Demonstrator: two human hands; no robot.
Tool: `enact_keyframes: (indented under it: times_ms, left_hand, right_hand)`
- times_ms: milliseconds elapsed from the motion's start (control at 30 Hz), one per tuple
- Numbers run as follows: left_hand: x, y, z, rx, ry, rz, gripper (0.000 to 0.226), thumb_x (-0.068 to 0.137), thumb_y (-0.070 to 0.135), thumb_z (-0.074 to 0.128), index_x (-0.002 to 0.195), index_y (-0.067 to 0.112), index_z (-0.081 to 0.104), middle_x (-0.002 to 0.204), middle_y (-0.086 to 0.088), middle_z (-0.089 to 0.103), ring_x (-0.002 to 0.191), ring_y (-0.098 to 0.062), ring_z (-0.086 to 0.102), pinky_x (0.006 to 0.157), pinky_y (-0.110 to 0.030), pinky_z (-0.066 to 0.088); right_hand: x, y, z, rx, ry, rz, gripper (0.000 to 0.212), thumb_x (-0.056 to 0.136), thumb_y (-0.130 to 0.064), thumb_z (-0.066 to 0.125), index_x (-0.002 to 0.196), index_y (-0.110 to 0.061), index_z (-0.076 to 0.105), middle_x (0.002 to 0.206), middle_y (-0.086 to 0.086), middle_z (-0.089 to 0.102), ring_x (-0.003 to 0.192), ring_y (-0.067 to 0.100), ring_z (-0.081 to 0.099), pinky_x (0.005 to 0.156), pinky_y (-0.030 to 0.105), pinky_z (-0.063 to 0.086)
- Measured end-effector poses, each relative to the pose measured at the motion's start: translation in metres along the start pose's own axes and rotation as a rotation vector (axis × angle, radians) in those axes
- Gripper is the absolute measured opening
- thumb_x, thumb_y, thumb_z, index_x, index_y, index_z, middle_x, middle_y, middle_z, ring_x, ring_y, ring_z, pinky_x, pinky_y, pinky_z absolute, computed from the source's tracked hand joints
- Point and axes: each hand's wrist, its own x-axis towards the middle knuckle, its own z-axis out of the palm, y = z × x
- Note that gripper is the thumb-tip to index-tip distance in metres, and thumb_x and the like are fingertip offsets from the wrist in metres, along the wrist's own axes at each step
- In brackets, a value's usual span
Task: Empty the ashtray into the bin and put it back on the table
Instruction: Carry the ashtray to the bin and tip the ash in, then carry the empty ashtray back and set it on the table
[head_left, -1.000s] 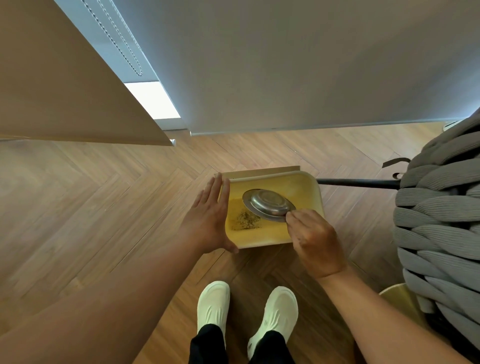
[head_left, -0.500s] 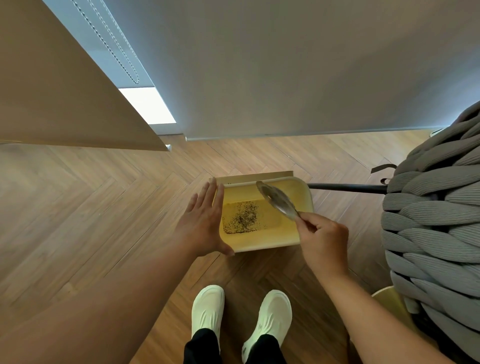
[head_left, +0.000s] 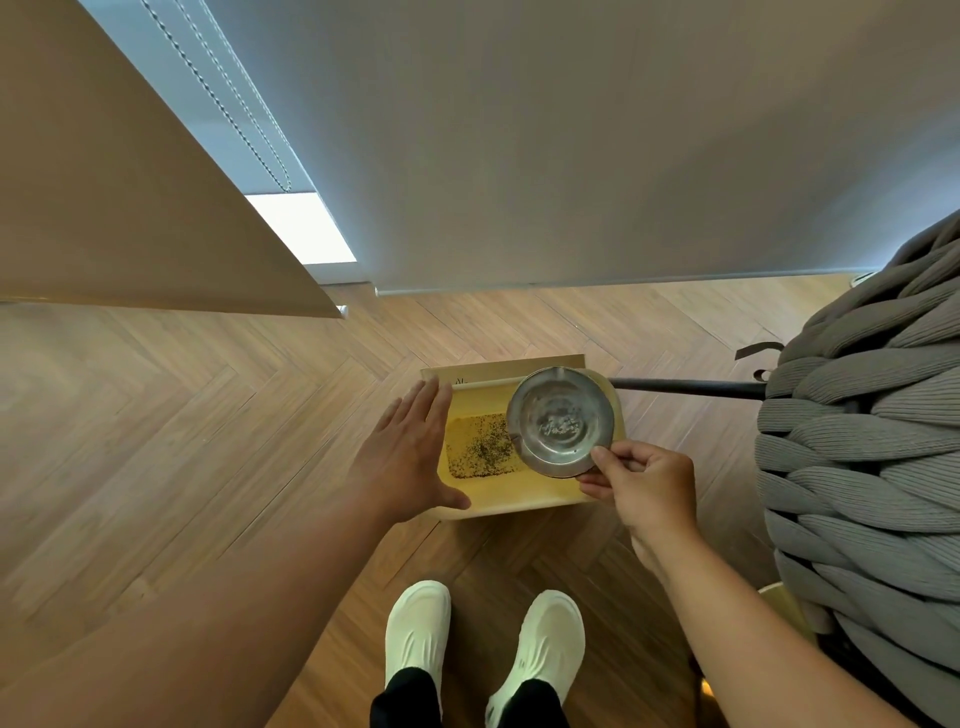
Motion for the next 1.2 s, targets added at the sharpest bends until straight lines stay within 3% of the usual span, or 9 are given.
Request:
enact_keyframes:
  times_ms: [400, 633, 767, 1200]
  left_hand:
    - [-0.009, 0.004, 0.0, -0.058, 0.021, 0.051, 0.121, 0.068, 0.058, 0.079, 0.156, 0.02, 0.004, 0.166, -0.003, 0.006, 0.153, -0.021, 0.004, 0.12, -0.033, 0.008]
    - [-0.016, 0.011, 0.006, -0.076, 0.08, 0.06, 0.107, 0.07, 0.059, 0.076, 0.153, 0.02, 0.02, 0.159, 0.0, 0.027, 0.147, -0.021, 0.02, 0.119, -0.039, 0.022]
    - [-0.027, 0.015, 0.004, -0.142, 0.081, 0.061, 0.109, 0.066, 0.068, 0.073, 0.152, 0.018, 0.027, 0.152, 0.0, 0.039, 0.142, -0.022, 0.028, 0.116, -0.041, 0.028]
    - [-0.098, 0.021, -0.061, -0.232, -0.031, 0.099, 0.121, 0.05, 0.073, 0.078, 0.149, 0.023, 0.031, 0.144, 0.003, 0.048, 0.134, -0.019, 0.037, 0.111, -0.04, 0.035]
  right_hand:
    - [-0.011, -0.004, 0.006, 0.068, -0.124, 0.134, 0.011, 0.092, -0.004, 0.067, 0.102, 0.001, 0.067, 0.075, 0.013, 0.076, 0.063, 0.021, 0.075, 0.056, 0.027, 0.06]
    - [-0.024, -0.001, 0.008, 0.001, -0.207, 0.146, 0.004, 0.094, -0.003, 0.064, 0.096, 0.0, 0.065, 0.079, 0.017, 0.073, 0.061, 0.019, 0.072, 0.058, 0.03, 0.062]
    - [-0.039, 0.0, 0.007, -0.004, -0.241, 0.156, 0.003, 0.094, -0.001, 0.063, 0.094, 0.001, 0.064, 0.077, 0.017, 0.073, 0.063, 0.021, 0.07, 0.059, 0.031, 0.063]
    - [-0.125, -0.035, -0.006, -0.016, -0.29, 0.151, 0.01, 0.093, -0.002, 0.064, 0.088, -0.006, 0.071, 0.071, 0.012, 0.073, 0.06, 0.018, 0.069, 0.059, 0.029, 0.061]
